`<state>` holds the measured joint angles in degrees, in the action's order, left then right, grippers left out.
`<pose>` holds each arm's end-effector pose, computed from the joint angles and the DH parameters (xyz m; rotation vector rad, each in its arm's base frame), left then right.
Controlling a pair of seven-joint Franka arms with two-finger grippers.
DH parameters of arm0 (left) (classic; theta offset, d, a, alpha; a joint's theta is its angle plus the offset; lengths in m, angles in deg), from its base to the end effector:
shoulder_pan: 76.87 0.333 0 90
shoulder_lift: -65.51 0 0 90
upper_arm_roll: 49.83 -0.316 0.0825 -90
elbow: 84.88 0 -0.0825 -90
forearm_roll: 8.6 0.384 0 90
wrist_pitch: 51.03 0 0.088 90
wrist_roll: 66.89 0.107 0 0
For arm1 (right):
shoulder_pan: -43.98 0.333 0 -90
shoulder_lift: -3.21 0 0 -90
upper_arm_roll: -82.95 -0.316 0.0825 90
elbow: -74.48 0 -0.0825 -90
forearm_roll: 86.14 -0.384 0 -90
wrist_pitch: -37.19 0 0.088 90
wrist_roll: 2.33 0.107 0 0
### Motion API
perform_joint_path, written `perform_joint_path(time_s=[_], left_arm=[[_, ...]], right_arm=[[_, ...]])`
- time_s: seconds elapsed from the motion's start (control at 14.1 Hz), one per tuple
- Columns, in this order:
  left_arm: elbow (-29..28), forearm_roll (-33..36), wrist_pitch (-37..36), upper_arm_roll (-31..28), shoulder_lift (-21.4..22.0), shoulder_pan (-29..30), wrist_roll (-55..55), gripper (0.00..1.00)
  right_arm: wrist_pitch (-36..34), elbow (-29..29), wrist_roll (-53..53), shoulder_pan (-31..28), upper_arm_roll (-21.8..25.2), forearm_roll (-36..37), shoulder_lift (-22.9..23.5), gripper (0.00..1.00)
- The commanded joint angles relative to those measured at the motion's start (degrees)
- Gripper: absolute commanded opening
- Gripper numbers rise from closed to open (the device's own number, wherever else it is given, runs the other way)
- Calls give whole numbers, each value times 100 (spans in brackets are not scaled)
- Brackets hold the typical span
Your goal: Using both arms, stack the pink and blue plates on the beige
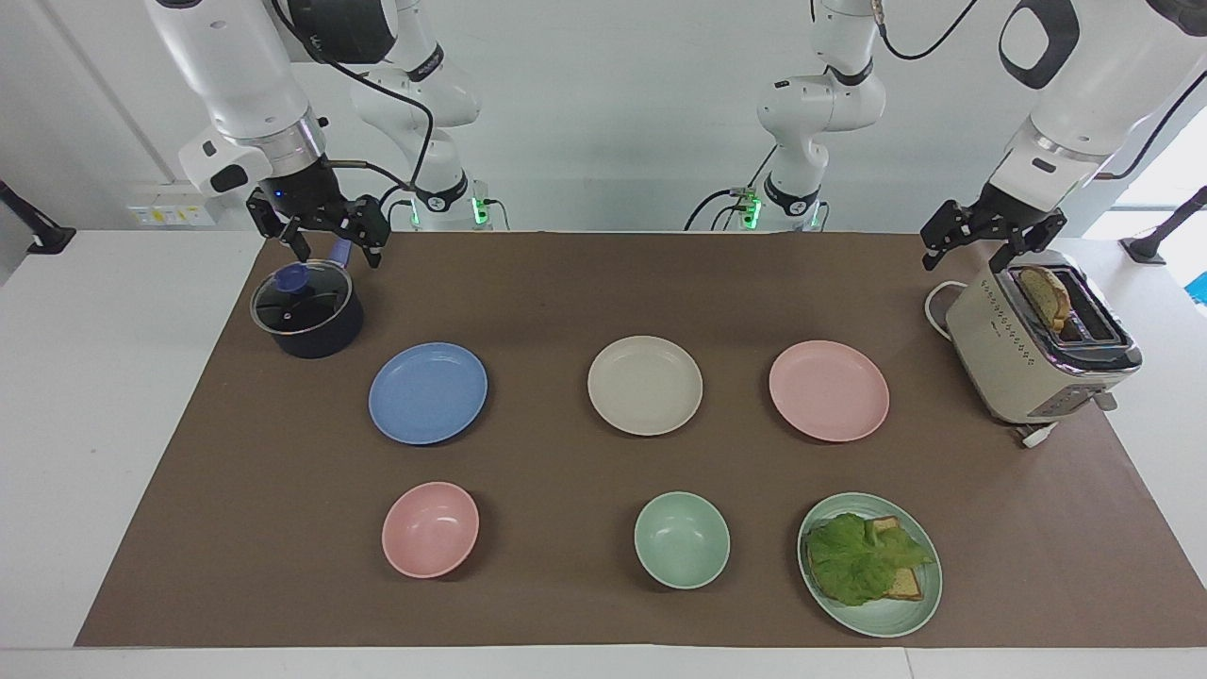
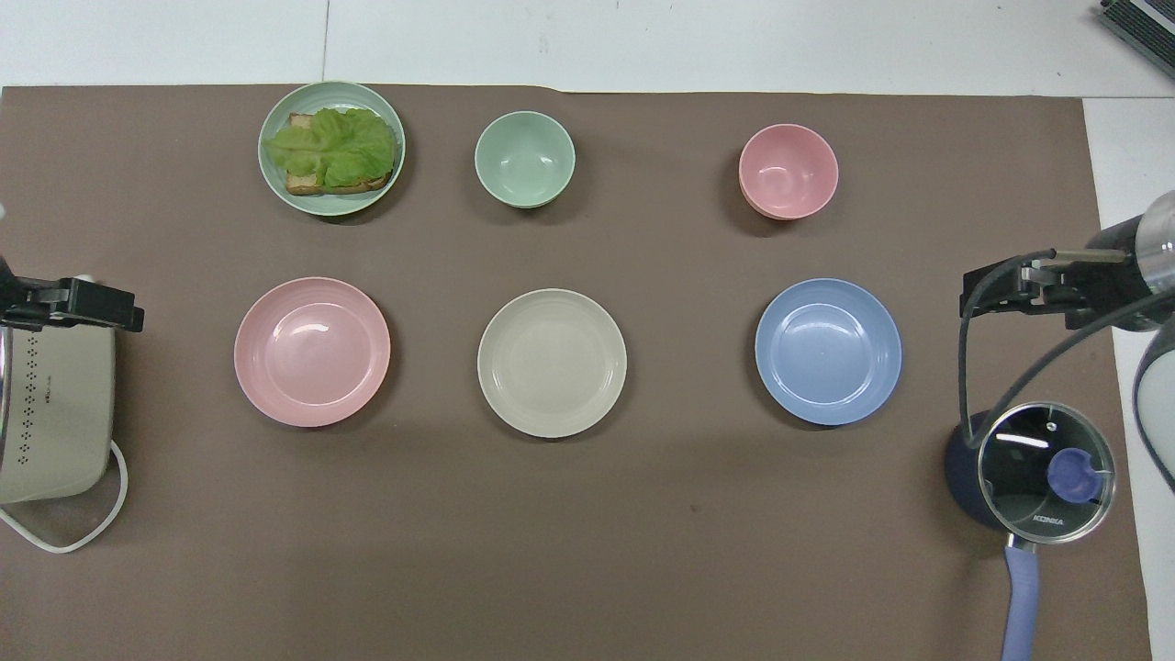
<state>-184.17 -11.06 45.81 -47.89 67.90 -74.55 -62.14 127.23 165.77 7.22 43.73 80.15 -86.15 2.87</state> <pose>0.5483 -0.0008 0.5809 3.0984 -0.1102 0.0012 0.5517 0.0247 0.6172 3.1338 -0.1917 -0.0248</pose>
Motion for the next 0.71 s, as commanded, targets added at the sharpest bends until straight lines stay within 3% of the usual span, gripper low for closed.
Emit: perform_joint_path(time_s=[0.0, 0.14, 0.64], left_arm=[[-510, 53, 675, 7, -2, 58, 17, 100], [-871, 53, 1168, 16, -28, 76, 17, 100], [-1583, 53, 2564, 16, -774, 49, 88, 100]], right_arm=[[58, 126, -129, -63, -10, -140, -124, 100], [58, 126, -137, -63, -10, -140, -115, 100], [66, 118, -137, -63, -10, -140, -115, 100]])
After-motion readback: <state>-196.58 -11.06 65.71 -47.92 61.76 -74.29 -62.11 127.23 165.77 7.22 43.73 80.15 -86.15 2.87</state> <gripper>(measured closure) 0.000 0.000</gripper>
